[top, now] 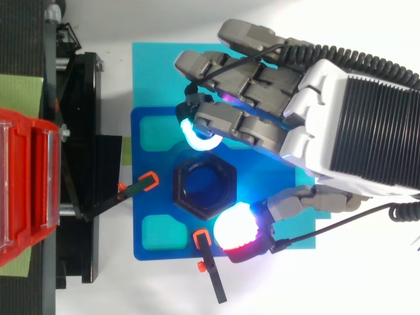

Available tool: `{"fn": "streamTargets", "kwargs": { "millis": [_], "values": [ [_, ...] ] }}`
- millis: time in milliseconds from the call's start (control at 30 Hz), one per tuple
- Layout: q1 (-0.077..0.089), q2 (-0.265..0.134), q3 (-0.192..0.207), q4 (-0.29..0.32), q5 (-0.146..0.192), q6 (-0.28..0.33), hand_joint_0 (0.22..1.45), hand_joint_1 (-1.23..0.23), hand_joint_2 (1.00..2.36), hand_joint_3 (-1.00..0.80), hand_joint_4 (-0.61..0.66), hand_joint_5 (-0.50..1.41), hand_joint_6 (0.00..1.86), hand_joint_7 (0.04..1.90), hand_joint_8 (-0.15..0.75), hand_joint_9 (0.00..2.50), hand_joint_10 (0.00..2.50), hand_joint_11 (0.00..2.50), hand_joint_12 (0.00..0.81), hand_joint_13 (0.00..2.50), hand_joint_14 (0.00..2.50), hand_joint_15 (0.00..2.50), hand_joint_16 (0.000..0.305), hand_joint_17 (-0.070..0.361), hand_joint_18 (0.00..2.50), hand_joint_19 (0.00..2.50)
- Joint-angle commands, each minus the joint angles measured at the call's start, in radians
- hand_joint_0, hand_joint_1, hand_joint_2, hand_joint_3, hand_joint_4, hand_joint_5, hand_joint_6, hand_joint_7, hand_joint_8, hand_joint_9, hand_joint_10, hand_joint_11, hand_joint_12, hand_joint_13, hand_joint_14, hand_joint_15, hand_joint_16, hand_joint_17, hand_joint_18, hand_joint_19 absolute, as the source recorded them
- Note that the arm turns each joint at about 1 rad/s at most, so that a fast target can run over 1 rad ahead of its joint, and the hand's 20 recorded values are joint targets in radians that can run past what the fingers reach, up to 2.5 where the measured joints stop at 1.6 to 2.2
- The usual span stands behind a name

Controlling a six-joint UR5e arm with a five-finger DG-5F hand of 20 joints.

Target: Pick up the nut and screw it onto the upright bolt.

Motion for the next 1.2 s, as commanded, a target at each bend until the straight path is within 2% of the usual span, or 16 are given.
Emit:
{"fn": "streamTargets", "kwargs": {
  "millis": [0,233,533,700,933,1167],
  "values": [
    [-0.003,0.0,0.0,0.0,-0.007,0.001,0.45,-0.55,1.0,-0.5,0.34,-0.18,0.5,1.1,0.324,0.39,0.0,0.0,0.404,0.52,0.0,0.0,0.054,0.121,0.47,0.01],
    [-0.004,0.0,0.0,0.0,-0.016,0.001,0.4,-0.51,1.0,-0.5,0.33,-0.21,0.5,0.95,0.34,0.38,0.0,0.0,0.428,0.51,0.0,0.0,0.06,0.134,0.48,0.0],
    [-0.009,0.002,0.011,-0.006,-0.03,0.001,0.37,-0.39,1.0,-0.5,0.27,-0.24,0.5,0.76,0.346,0.35,0.0,0.0,0.454,0.49,0.0,0.0,0.065,0.147,0.47,0.0],
    [-0.013,0.002,0.026,-0.024,-0.044,0.001,0.35,-0.32,1.0,-0.5,0.26,-0.24,0.5,0.72,0.346,0.33,0.0,0.0,0.465,0.47,0.0,0.0,0.067,0.151,0.44,0.0],
    [-0.015,0.002,0.032,-0.023,-0.058,0.001,0.38,-0.12,1.0,-0.5,0.24,-0.24,0.5,0.71,0.334,0.32,0.0,0.0,0.452,0.43,0.0,0.0,0.066,0.147,0.39,0.0],
    [-0.012,0.0,0.075,-0.058,-0.068,0.001,0.43,-0.06,1.0,-0.5,0.24,-0.22,0.5,0.77,0.31,0.31,0.0,0.0,0.425,0.41,0.0,0.0,0.06,0.134,0.34,0.01]
  ]
}}
